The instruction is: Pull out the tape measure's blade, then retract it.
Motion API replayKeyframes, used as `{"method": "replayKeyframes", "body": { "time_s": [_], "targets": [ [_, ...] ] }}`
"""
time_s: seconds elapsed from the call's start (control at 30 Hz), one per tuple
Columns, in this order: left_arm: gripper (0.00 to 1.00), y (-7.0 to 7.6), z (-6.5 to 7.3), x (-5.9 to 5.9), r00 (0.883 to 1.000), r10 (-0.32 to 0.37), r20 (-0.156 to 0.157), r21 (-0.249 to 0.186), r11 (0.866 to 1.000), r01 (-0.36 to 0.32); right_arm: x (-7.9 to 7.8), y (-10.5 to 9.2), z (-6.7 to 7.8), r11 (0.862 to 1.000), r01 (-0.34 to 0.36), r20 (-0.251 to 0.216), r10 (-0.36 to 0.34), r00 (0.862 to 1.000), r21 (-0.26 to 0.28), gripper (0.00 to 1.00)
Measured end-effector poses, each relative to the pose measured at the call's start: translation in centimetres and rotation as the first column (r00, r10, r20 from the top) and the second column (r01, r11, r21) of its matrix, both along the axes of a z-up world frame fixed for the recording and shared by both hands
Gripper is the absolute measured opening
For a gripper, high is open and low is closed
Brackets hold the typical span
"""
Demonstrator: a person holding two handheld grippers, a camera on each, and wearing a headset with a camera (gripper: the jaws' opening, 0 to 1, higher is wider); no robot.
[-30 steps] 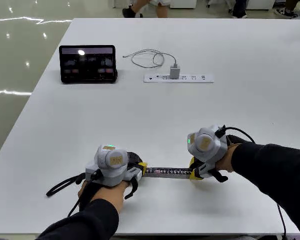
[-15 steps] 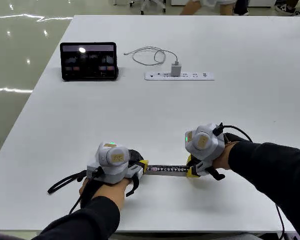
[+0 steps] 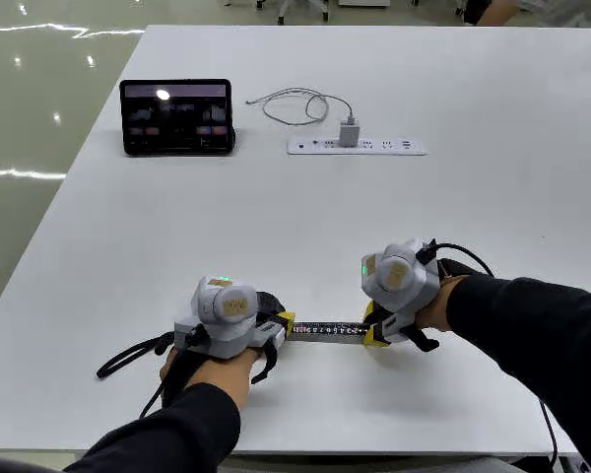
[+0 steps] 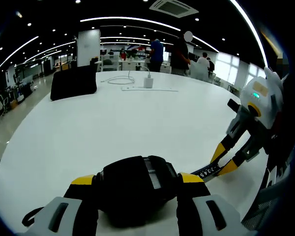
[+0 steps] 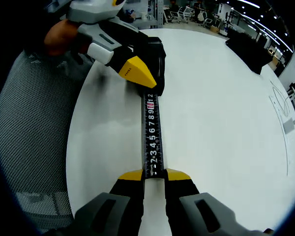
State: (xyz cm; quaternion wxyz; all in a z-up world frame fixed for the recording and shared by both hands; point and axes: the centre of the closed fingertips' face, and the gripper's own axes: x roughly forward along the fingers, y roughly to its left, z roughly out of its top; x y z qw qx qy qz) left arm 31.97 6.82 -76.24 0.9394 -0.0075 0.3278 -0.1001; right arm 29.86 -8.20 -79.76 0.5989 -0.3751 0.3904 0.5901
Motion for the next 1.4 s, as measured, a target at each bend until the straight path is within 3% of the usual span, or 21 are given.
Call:
{"method": "replayKeyframes", "body": {
  "time_s": [1.4],
  "targets": [
    [0.61, 0.0, 0.1, 0.0, 1.000, 0.005, -0.001, -0.004, 1.000, -0.005, -0.1, 2.8, 0.2, 0.999, -0.017, 0.000, 0.017, 1.000, 0.034, 0.11]
  ]
}}
